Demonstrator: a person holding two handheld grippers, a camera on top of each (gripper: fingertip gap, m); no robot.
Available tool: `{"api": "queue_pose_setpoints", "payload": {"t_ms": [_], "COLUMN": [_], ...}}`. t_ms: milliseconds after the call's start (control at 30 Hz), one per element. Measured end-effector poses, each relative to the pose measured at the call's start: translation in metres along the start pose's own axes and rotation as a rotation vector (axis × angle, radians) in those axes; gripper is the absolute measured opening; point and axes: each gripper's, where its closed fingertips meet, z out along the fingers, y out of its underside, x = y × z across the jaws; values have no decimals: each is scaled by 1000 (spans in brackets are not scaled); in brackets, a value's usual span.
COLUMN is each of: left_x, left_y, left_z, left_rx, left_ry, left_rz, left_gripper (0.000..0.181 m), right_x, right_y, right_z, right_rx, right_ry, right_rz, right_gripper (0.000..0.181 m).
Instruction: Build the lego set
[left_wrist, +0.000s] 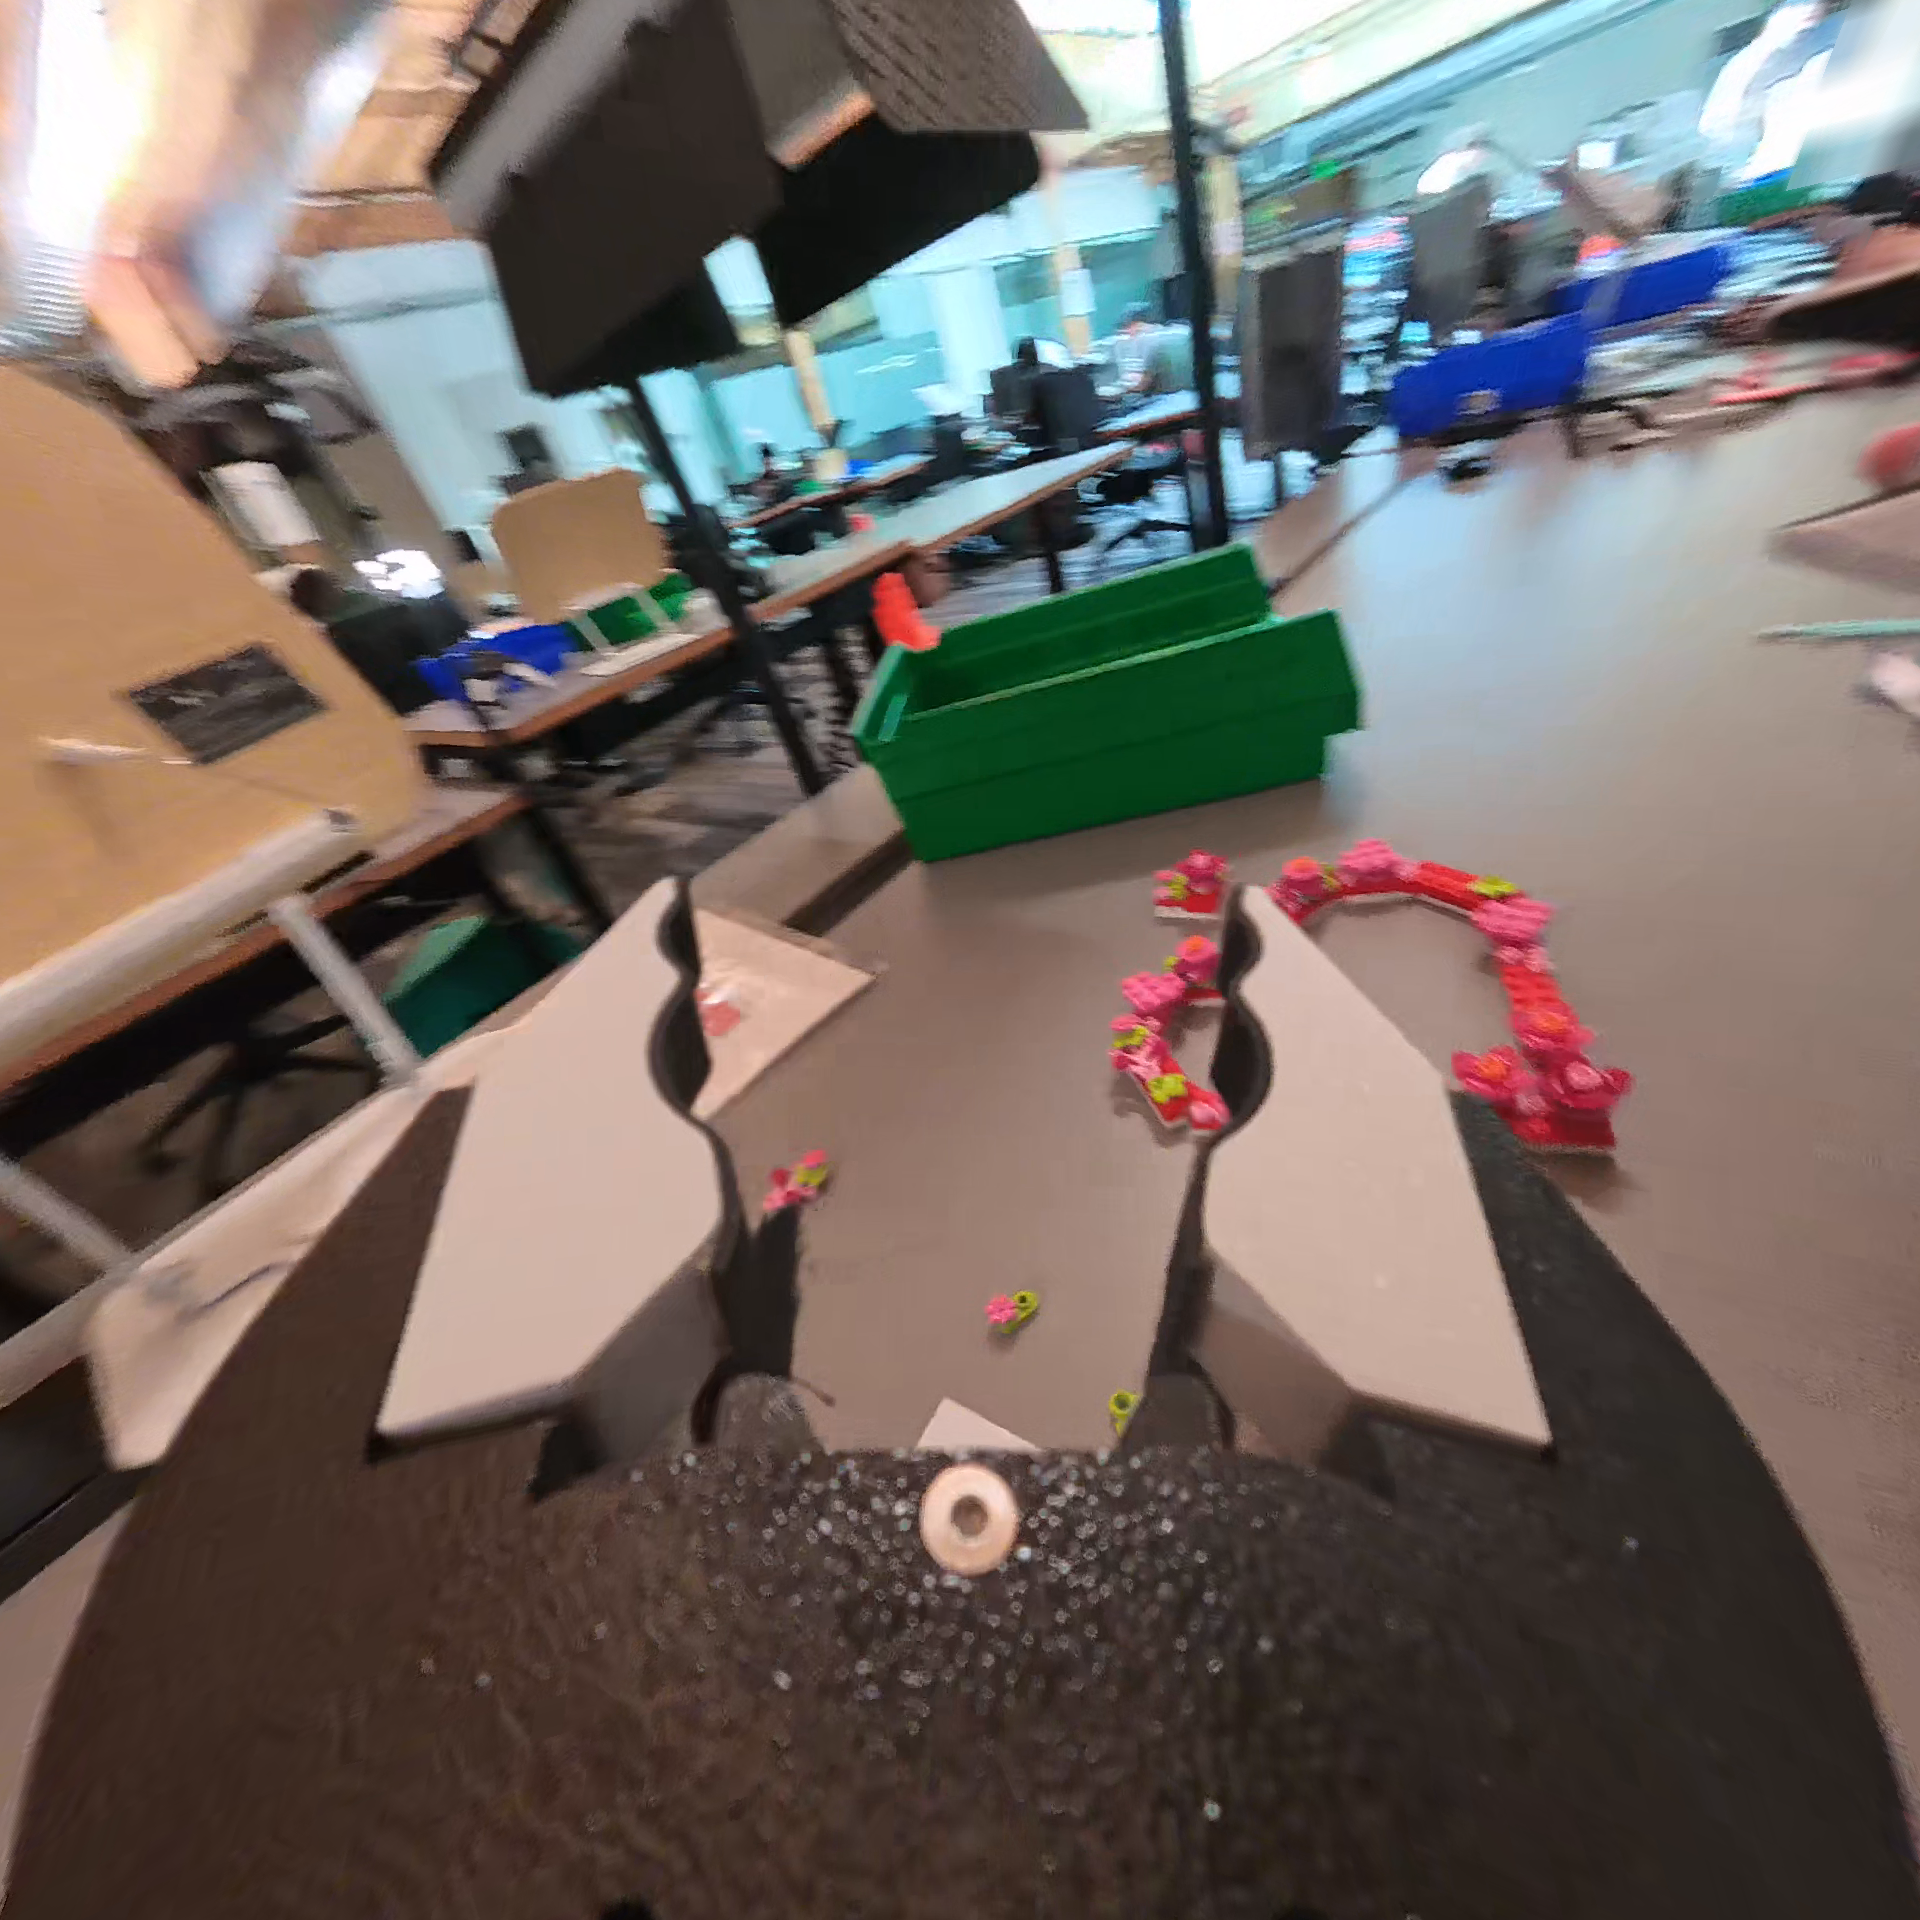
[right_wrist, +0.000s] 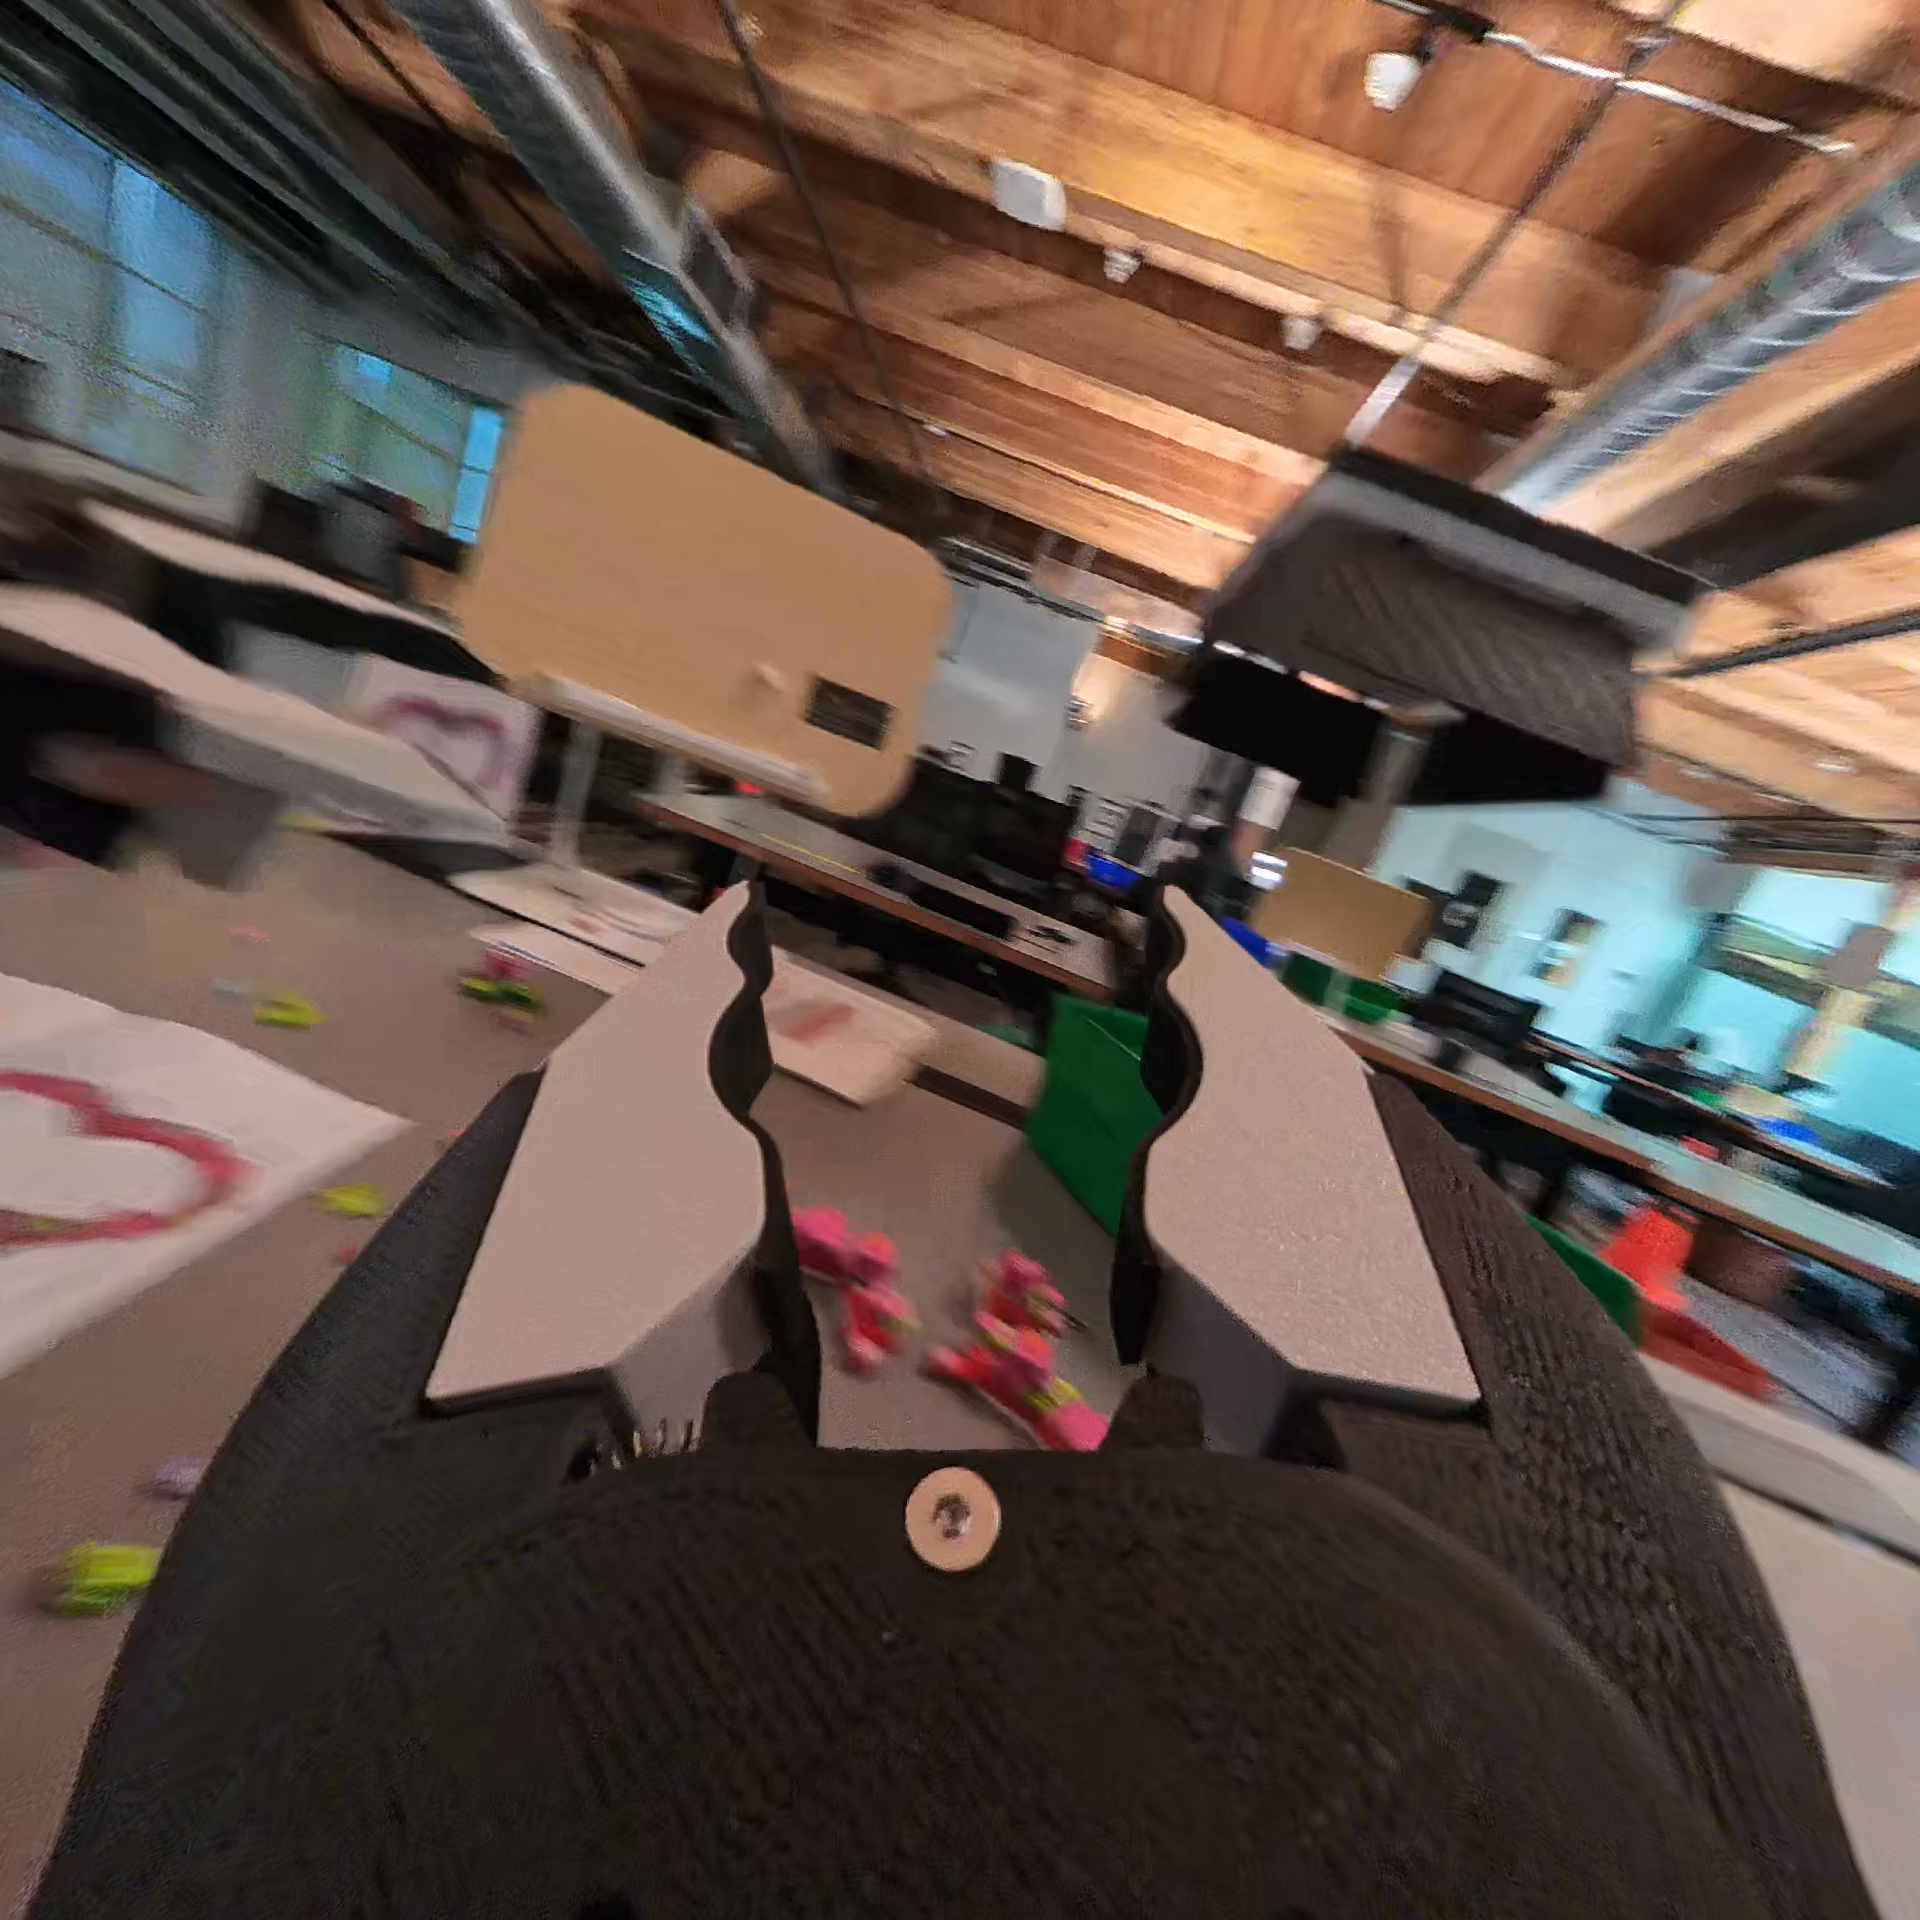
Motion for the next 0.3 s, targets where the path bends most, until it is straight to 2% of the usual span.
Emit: {"api": "queue_pose_setpoints", "payload": {"t_ms": [67,200,300], "left_x": [-4,0,8], "left_y": [-10,-27,-33], "left_z": [-7,-21,-30], "left_rx": [11,32,24], "left_ry": [-113,-224,-246], "left_rz": [4,-26,-38], "left_gripper": [111,128,130], "right_x": [-48,-144,-190], "right_y": [-48,-130,-153], "right_z": [6,2,-4], "right_rx": [16,60,48], "right_ry": [-144,-393,-453], "right_rz": [30,60,0], "right_gripper": [73,92,99]}}
